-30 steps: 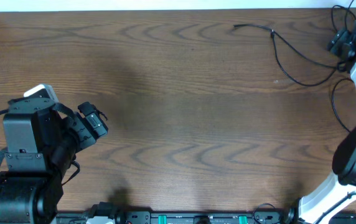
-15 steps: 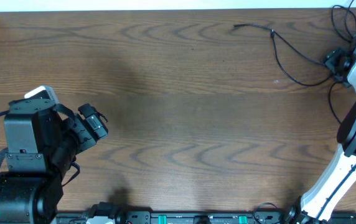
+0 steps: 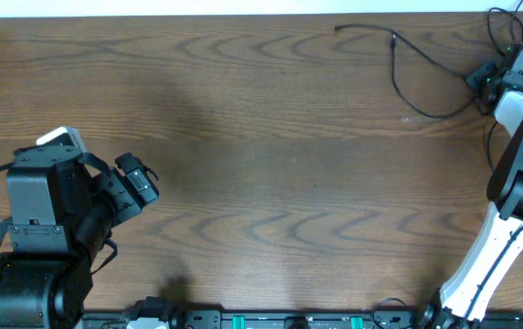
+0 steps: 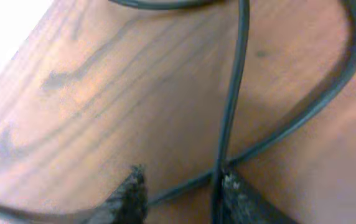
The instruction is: Untangle cables
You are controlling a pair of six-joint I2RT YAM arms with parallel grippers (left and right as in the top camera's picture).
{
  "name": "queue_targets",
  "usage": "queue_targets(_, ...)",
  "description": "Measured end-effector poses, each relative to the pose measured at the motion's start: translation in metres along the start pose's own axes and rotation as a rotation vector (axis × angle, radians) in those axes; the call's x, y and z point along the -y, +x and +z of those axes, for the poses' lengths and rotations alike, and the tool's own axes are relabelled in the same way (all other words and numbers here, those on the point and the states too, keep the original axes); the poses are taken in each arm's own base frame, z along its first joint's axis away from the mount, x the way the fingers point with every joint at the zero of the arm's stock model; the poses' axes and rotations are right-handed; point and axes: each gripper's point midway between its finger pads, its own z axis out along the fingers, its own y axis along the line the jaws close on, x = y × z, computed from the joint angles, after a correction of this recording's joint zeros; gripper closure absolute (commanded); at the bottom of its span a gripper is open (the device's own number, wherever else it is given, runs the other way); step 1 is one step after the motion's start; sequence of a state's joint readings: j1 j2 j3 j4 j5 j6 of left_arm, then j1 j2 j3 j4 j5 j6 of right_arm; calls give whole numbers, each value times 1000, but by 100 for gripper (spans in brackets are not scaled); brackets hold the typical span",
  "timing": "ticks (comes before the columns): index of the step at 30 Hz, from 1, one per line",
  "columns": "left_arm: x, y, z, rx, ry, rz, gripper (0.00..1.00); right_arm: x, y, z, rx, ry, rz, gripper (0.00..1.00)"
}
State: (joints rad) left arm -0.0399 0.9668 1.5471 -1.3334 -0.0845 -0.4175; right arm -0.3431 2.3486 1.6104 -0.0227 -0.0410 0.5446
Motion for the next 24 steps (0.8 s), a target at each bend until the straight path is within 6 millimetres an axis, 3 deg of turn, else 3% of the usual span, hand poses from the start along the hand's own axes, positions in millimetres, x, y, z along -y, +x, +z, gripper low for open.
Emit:
queue_targets(1, 0, 0, 0, 0, 0, 0, 2, -7, -3, 4, 27, -35, -1, 99)
queue_targets(7, 0, 0, 0, -1, 0, 0, 2, -43, -9, 18, 138, -174, -30, 99)
queue_targets(15, 0, 0, 0, -1, 0, 0, 2, -95, -46, 3, 309, -284, -44, 99)
queue_targets(18, -1, 1, 0, -6, -2, 1, 2, -106, -79, -7, 343, -251, -41, 78)
queue_targets(19, -1, 2, 0, -6, -3, 1, 2, -109, -92, -12, 365, -240, -48, 61)
queue_targets(20, -1, 2, 0, -8, -4, 1, 2, -112, -107, -19, 386, -222, -54, 38)
queue_targets(21, -1, 2, 0, -9, -4, 1, 2, -115, -119, -25, 404, -210, -70, 1)
queue_targets(24, -1, 3, 1, -12, -6, 2, 2, -119, -144, -40, 418, -159, -129, 1)
